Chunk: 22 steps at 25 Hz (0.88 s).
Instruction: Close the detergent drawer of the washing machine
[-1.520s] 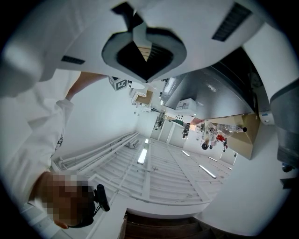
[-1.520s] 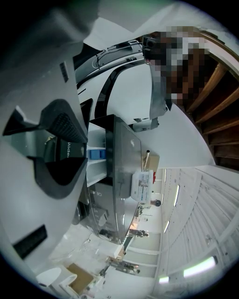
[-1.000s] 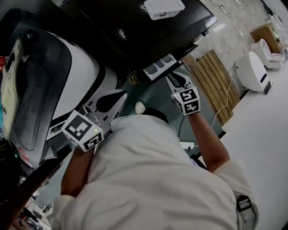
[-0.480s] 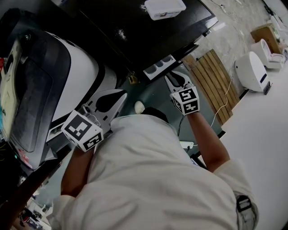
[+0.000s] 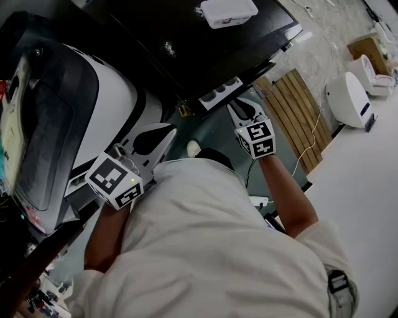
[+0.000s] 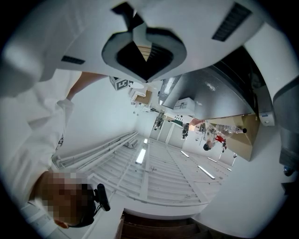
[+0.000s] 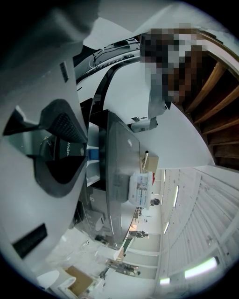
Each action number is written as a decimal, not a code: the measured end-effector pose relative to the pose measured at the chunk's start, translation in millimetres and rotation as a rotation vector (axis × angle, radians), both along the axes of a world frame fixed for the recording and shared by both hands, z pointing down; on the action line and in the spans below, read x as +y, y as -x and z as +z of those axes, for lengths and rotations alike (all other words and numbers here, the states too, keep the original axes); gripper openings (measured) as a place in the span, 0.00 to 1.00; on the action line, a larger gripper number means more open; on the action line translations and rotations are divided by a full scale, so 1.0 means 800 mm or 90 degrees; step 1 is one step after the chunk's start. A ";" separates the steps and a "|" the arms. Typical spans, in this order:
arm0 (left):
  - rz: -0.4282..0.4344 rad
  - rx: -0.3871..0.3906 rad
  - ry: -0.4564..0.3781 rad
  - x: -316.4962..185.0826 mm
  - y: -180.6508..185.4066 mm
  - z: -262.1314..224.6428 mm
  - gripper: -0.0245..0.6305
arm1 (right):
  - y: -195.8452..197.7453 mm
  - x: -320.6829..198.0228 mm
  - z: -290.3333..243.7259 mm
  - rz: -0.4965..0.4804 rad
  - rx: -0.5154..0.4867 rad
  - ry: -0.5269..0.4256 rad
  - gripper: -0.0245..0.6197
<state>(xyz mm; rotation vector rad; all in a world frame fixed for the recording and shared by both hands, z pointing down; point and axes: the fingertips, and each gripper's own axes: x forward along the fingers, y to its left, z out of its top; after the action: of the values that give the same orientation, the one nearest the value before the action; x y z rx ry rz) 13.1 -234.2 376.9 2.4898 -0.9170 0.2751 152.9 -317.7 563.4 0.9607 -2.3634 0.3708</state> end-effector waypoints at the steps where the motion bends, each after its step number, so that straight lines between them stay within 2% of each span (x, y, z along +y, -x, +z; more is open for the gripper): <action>1: 0.000 0.000 0.000 0.000 0.000 0.000 0.03 | 0.001 0.000 0.000 -0.001 0.000 0.000 0.17; 22: -0.010 -0.005 -0.004 -0.003 0.012 -0.001 0.03 | 0.024 -0.023 -0.001 0.001 -0.006 -0.004 0.17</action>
<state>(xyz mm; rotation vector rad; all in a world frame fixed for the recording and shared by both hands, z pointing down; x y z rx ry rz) 3.3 -236.5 376.2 2.4875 -0.9413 0.2779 134.0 -336.5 563.0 0.9664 -2.3741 0.3690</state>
